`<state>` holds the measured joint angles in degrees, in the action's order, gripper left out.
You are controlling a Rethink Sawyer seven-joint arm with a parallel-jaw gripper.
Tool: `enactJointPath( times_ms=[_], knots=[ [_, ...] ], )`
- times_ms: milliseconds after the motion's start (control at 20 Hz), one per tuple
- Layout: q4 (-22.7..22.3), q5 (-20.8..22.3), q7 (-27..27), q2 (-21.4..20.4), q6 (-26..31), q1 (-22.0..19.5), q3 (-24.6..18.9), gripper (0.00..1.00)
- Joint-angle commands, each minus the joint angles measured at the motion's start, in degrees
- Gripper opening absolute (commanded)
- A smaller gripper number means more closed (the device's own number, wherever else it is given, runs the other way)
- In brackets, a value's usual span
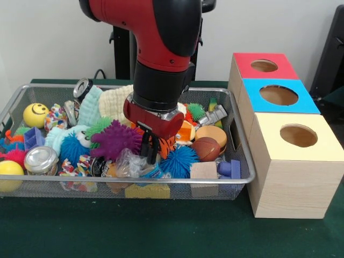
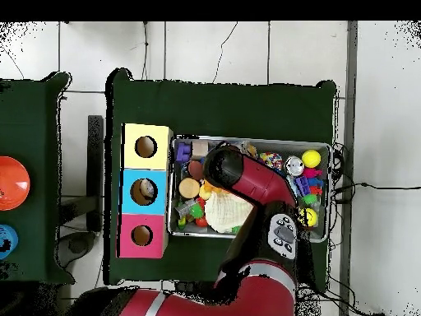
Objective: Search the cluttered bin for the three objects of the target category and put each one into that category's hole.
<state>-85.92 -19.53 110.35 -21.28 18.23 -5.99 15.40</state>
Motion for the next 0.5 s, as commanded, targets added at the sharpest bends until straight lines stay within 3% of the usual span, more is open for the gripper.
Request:
enactJointPath(
  times_ms=[50, 300, 500],
  knots=[
    [-0.36, -1.2, 12.72, -0.87, 6.2, 3.1, 1.22, 0.0],
    [-0.95, 1.06, 13.75, -12.2, 23.24, 10.4, 8.39, 0.0],
    [0.95, 1.81, 13.15, -15.61, 28.31, 13.28, 11.36, 0.0]
  ],
)
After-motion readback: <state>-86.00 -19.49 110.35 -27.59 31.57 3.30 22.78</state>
